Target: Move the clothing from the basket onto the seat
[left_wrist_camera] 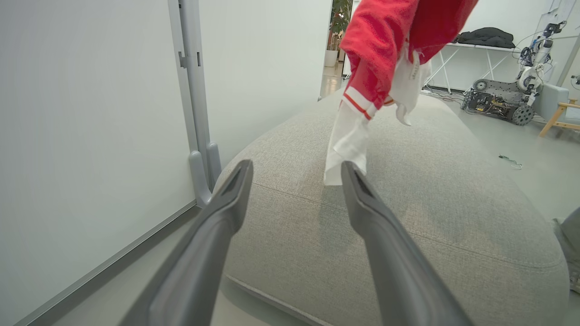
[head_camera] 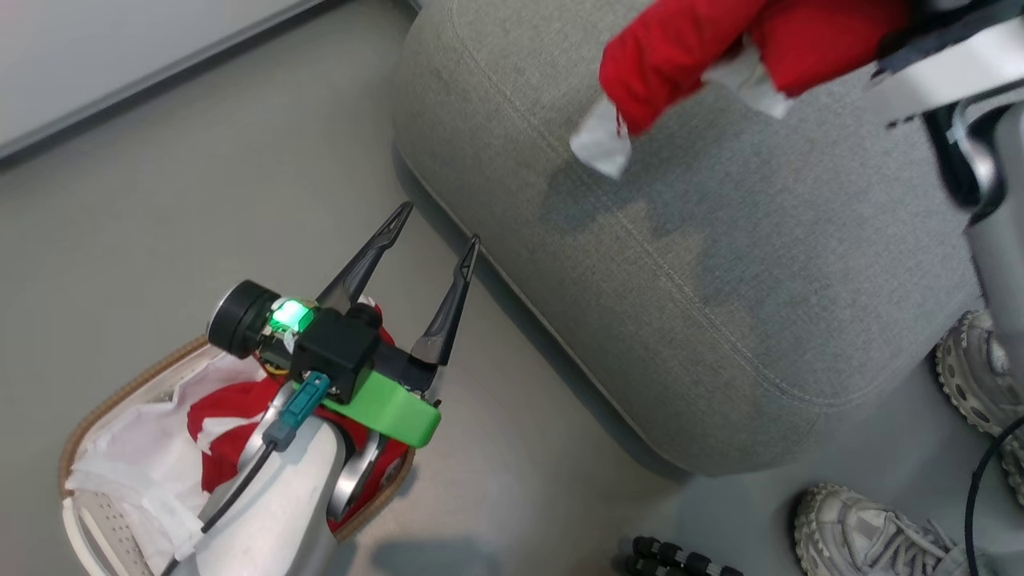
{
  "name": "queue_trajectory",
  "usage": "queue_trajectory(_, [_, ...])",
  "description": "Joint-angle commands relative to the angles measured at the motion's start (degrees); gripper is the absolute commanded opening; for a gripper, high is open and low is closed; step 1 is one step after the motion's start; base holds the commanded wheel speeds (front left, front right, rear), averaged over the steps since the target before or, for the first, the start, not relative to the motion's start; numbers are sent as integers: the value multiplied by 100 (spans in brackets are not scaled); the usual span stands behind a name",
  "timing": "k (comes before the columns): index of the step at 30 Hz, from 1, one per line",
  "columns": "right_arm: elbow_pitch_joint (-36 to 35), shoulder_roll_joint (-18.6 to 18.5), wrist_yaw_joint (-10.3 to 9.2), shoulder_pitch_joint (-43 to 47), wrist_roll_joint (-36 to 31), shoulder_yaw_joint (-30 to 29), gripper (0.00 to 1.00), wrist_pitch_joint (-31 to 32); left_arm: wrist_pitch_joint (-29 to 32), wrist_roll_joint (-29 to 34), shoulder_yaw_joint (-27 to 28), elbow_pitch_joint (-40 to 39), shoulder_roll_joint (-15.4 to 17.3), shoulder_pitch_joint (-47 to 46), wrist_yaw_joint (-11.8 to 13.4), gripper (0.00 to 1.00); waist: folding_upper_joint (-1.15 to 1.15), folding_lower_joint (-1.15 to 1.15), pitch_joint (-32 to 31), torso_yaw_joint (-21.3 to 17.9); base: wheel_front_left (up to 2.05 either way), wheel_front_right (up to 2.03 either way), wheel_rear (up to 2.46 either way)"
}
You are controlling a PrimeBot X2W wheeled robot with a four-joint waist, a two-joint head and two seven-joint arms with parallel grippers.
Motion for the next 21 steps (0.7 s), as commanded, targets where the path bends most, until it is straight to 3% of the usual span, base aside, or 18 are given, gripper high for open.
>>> queue_trajectory(1, [173, -4, -8, -237, -96, -166, 0, -28, 3, 27, -53, -69, 115, -188, -15, 100, -1, 0, 868, 284, 0, 0, 0])
queue_trajectory(12, [1763, -327, -8, -1504, -1121, -1548, 0, -29, 3, -30, -512, -377, 328, -1154, -15, 100, -1, 0, 2056, 874, 0, 0, 0])
queue_trajectory(16, [2335, -253, -8, -1628, -1297, -1913, 0, -28, 3, -37, -588, -334, 395, -1329, -16, 100, -1, 0, 2320, 1003, 0, 0, 0])
queue_trajectory(17, [2436, -213, -8, -1617, -1316, -2001, 18, -29, 3, -41, -598, -329, 397, -1360, -16, 100, -1, 0, 2357, 1020, 0, 0, 0])
queue_trajectory(18, [2546, -153, -8, -1549, -1343, -2084, 47, -28, 3, -49, -604, -320, 398, -1376, -16, 100, -1, 0, 2385, 1036, 0, 0, 0])
queue_trajectory(19, [2608, -113, -8, -1493, -1340, -2168, 100, -28, 3, -54, -612, -311, 403, -1387, -16, 100, -1, 0, 2398, 1044, 0, 0, 0])
queue_trajectory(21, [2713, -37, -8, -1309, -1339, -2337, 100, -28, 3, -70, -637, -279, 399, -1421, -16, 100, -1, 0, 2405, 1056, 0, 0, 0])
